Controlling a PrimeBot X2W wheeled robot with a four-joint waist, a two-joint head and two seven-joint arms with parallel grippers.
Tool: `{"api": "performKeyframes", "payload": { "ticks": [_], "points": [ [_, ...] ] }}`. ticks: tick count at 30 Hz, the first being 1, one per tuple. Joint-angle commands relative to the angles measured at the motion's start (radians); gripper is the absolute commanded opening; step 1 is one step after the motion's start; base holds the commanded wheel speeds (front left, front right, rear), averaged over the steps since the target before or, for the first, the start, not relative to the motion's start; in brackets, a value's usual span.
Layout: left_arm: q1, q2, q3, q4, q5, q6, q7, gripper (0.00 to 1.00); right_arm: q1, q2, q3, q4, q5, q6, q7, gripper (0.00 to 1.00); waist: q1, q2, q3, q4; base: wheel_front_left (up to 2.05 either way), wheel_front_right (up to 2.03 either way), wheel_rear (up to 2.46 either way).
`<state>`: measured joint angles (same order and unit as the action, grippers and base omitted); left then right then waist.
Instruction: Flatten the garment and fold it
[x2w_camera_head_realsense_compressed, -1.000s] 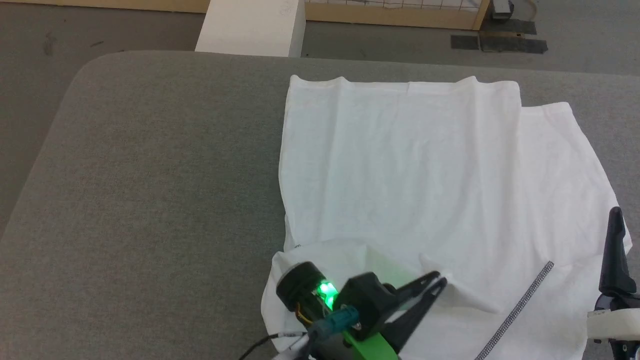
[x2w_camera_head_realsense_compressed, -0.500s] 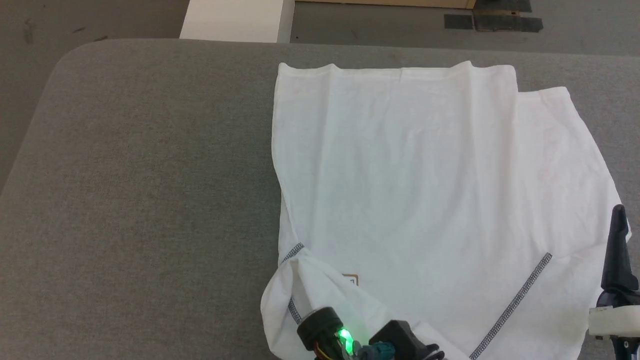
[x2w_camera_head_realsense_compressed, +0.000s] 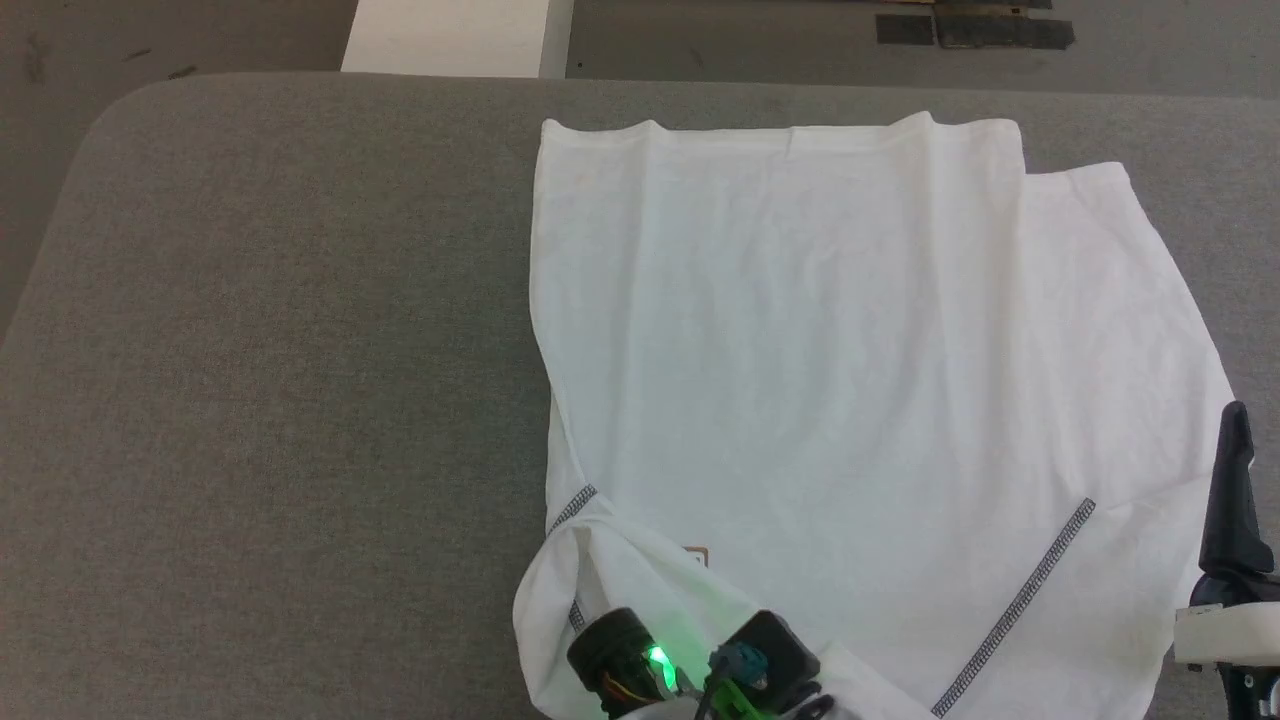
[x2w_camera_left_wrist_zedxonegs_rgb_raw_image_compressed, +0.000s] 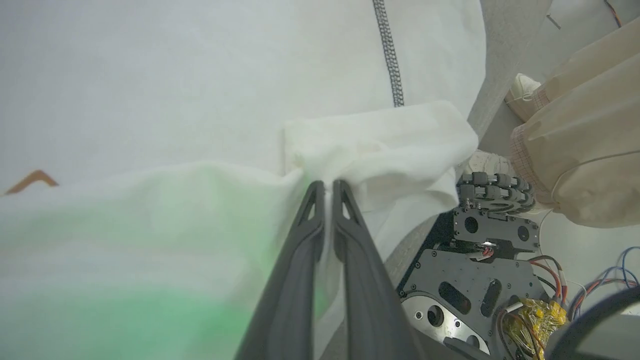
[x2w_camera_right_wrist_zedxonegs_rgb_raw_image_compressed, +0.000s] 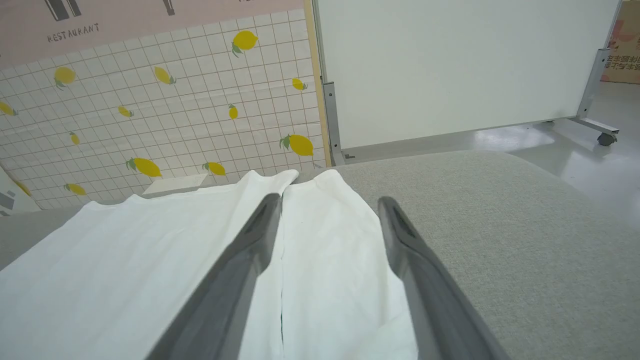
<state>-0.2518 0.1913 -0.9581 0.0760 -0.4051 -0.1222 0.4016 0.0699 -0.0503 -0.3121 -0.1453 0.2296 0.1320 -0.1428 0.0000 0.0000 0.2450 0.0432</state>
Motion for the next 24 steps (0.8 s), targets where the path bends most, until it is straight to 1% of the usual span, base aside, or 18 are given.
{"api": "performKeyframes", "payload": {
  "ticks": [1,2,6,10,13,16,18,21,24],
  "points": [
    [-0.017,-0.012,0.010,0.002,-0.005,0.006,-0.026,0.91,-0.016,0.000,0.001,0.004,-0.004,-0.001,-0.006,1.00,0.0000,0.0000,-0.005,-0.002,0.00,0.00,0.00],
    [-0.017,-0.017,0.014,0.002,-0.009,0.007,-0.034,1.00,-0.015,0.000,0.001,0.005,-0.004,-0.001,-0.006,1.00,0.0000,0.0000,-0.007,-0.002,0.00,0.00,0.00],
    [-0.012,-0.026,0.035,-0.031,-0.048,0.008,-0.048,1.00,-0.010,0.000,-0.002,0.006,-0.005,-0.001,-0.005,1.00,0.0000,0.0000,-0.016,-0.002,0.00,0.00,0.00],
    [0.005,-0.020,0.069,-0.109,-0.123,0.007,-0.034,1.00,-0.004,0.000,-0.005,0.007,-0.006,-0.001,-0.004,1.00,0.0000,0.0000,-0.027,0.001,0.00,0.00,0.00],
    [0.023,-0.002,0.115,-0.185,-0.168,0.029,-0.024,1.00,0.001,0.000,-0.006,0.006,-0.004,-0.001,-0.001,1.00,0.0000,0.0000,-0.038,0.002,0.00,0.00,0.00],
    [0.041,0.017,0.177,-0.258,-0.180,0.074,-0.053,1.00,0.005,0.000,-0.007,0.005,-0.003,-0.001,0.000,1.00,0.0000,0.0000,-0.045,0.004,0.00,0.00,0.00],
    [0.054,0.028,0.234,-0.301,-0.169,0.115,-0.108,1.00,0.008,0.000,-0.008,0.003,-0.004,-0.001,0.000,1.00,0.0000,0.0000,-0.051,0.005,0.00,0.00,0.00],
    [0.077,0.036,0.329,-0.338,-0.126,0.180,-0.237,1.00,0.014,0.000,-0.014,0.000,-0.005,-0.001,0.001,1.00,0.0000,0.0000,-0.058,0.007,0.00,0.00,0.00],
    [0.114,0.037,0.416,-0.342,-0.101,0.238,-0.369,1.00,0.018,0.000,-0.015,-0.003,-0.006,-0.001,0.004,1.00,0.0000,0.0000,-0.065,0.008,0.00,0.00,0.00]
  ]
}}
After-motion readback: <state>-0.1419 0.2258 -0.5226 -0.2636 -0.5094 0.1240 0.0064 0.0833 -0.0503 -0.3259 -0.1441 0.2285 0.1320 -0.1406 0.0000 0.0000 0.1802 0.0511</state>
